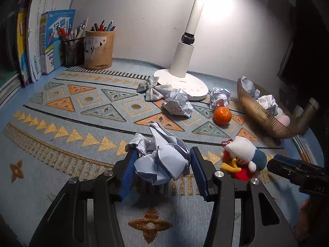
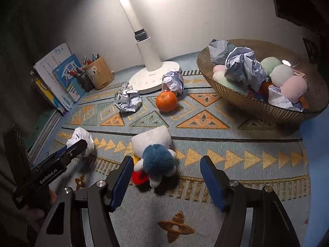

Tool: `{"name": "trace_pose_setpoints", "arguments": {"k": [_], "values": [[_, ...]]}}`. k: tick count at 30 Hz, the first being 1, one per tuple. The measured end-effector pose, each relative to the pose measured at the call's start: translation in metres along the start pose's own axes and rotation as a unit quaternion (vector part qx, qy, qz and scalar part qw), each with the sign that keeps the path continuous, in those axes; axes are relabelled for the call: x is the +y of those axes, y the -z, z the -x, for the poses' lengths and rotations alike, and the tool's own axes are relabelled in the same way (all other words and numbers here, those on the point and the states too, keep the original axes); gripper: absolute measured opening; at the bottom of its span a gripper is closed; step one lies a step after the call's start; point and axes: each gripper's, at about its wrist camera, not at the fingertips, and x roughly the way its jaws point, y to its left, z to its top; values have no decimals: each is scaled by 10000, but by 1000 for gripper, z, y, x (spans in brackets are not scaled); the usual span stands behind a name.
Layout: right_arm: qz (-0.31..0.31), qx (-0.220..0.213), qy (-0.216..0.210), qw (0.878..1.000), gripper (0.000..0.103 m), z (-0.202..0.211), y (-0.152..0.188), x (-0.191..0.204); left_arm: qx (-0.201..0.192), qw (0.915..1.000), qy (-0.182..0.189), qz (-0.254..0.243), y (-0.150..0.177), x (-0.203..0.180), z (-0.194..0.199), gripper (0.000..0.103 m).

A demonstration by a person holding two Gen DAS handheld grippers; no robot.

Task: Organize objects
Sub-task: 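Lift paper ball and plush and carry them toward the brown bowl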

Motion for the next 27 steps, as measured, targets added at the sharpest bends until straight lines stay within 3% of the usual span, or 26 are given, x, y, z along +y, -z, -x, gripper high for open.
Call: {"name": "trace_pose_setpoints", "arguments": {"k": [8, 11, 13, 22, 24, 27], "values": [[503, -5, 261, 9984, 65, -31, -4, 19, -10, 10000, 15, -57, 1, -2, 0, 49], [576, 49, 203, 9981, 46, -37, -5, 20, -1, 10000, 53, -53, 1, -2, 0, 49], [649, 15, 289, 9975, 41, -37, -2, 22, -2, 10000, 69, -63, 1, -3, 0, 49], [717, -257, -17, 9971, 39, -20, 4, 28, -72, 9992, -97, -373, 4, -19, 5, 49], [644, -324, -71, 9974, 39, -8, 5, 25, -15, 9987, -22, -518, 3, -31, 7, 49], [548, -671, -69, 9962, 37, 24, -3, 16, -120, 9963, 409, -751, -11, -62, 15, 49]]}}
